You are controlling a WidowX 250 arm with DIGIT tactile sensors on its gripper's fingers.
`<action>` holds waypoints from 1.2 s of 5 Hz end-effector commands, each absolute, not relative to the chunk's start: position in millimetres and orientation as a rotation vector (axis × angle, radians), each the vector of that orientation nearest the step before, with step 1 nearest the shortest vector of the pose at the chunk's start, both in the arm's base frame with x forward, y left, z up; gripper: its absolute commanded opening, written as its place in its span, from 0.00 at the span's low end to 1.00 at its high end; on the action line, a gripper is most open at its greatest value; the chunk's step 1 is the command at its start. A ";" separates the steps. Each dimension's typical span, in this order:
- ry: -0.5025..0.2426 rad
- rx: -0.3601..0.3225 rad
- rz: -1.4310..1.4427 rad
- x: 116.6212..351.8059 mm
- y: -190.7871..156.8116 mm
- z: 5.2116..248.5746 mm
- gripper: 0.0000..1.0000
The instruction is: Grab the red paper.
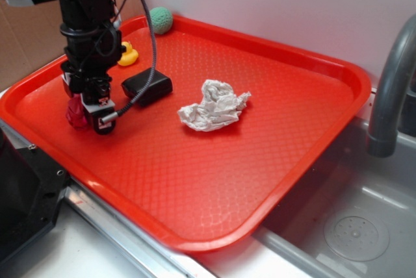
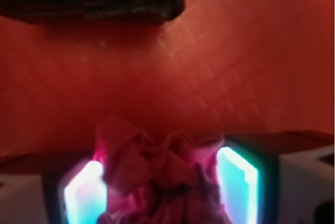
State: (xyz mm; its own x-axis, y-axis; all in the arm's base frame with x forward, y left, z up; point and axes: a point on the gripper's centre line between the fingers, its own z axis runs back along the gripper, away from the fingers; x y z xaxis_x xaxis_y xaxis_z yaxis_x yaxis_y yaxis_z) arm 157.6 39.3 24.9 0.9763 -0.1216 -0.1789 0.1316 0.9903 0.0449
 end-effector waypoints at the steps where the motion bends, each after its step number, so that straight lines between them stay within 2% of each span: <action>1: -0.034 0.079 -0.108 178.8 22.5 112.7 0.00; 2: -0.143 0.033 -0.108 188.3 13.0 165.1 0.00; 3: -0.184 0.040 -0.116 190.5 2.0 202.9 0.00; 4: -0.059 0.089 -0.114 153.9 35.0 163.8 1.00; 5: 0.012 0.058 -0.039 128.1 55.7 142.0 1.00; 6: 0.037 0.014 -0.033 115.2 63.3 120.4 1.00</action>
State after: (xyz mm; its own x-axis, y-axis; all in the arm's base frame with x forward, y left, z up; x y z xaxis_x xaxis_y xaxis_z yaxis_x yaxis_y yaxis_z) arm 115.6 65.4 116.0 0.9975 -0.0324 -0.0628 0.0328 0.9994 0.0062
